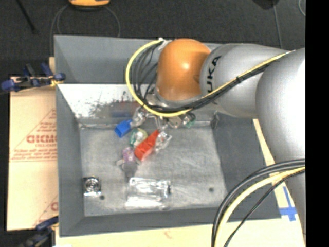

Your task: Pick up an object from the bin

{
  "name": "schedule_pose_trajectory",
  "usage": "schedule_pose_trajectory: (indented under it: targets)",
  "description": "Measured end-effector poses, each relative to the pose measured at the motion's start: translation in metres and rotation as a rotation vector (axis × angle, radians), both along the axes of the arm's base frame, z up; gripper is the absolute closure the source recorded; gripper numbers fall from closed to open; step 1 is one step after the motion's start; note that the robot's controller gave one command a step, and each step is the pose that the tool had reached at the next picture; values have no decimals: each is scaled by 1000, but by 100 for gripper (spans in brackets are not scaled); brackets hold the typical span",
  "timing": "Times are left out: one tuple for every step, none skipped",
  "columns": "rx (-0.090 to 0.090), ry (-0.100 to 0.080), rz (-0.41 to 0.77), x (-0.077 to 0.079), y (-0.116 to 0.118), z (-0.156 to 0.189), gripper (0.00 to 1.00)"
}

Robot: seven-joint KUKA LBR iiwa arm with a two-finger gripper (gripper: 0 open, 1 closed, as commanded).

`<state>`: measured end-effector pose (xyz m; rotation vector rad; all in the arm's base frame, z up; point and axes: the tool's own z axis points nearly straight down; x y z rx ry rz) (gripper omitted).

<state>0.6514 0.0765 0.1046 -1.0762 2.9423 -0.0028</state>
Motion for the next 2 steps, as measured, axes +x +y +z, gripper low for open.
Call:
schedule_pose_trajectory:
  targets:
    - [-1,0,141,1,2,-20,0]
    - [0,-1,371,1,-4,-27,0]
